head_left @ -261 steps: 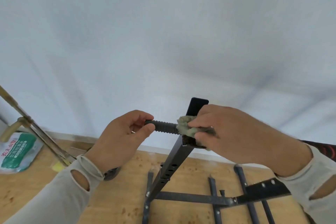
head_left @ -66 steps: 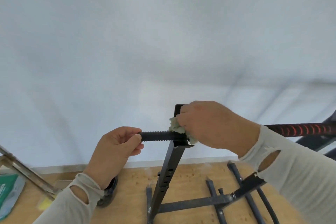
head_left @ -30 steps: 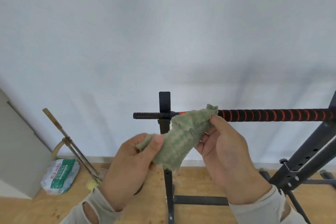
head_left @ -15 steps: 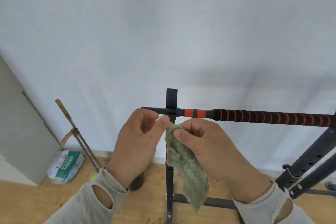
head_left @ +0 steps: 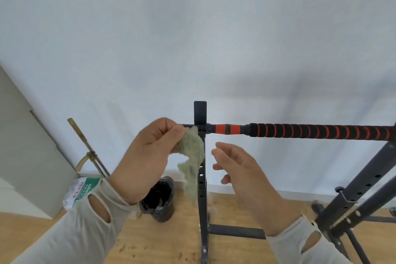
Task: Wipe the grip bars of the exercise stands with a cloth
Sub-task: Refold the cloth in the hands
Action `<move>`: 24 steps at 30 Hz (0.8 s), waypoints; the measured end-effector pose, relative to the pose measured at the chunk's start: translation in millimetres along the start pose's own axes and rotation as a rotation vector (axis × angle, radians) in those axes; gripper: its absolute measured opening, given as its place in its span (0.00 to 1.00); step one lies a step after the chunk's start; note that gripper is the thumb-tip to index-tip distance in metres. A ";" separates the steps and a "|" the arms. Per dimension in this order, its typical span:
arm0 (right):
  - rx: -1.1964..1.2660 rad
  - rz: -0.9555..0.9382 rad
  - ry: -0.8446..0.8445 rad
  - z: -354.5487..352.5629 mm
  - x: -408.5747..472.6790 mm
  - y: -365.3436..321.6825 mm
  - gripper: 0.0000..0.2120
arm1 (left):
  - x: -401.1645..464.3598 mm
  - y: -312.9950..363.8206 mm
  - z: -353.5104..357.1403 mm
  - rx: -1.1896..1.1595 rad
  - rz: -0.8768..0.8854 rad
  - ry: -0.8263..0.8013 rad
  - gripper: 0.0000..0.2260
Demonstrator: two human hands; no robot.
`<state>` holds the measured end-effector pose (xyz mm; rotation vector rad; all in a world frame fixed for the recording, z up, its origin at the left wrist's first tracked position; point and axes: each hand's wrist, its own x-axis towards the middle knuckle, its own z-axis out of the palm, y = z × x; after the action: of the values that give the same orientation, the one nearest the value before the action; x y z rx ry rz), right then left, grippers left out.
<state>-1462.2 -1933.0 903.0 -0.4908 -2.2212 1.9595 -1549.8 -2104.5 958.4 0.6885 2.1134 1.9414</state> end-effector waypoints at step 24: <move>0.003 -0.088 0.294 29.6 95.6 -49.7 0.09 | 73.8 -49.4 -72.8 0.083 0.049 0.250 0.12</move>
<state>-1568.6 -1934.0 937.2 -0.6239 -2.0221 1.7212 -1656.5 -2137.3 931.7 0.5406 2.3546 2.0717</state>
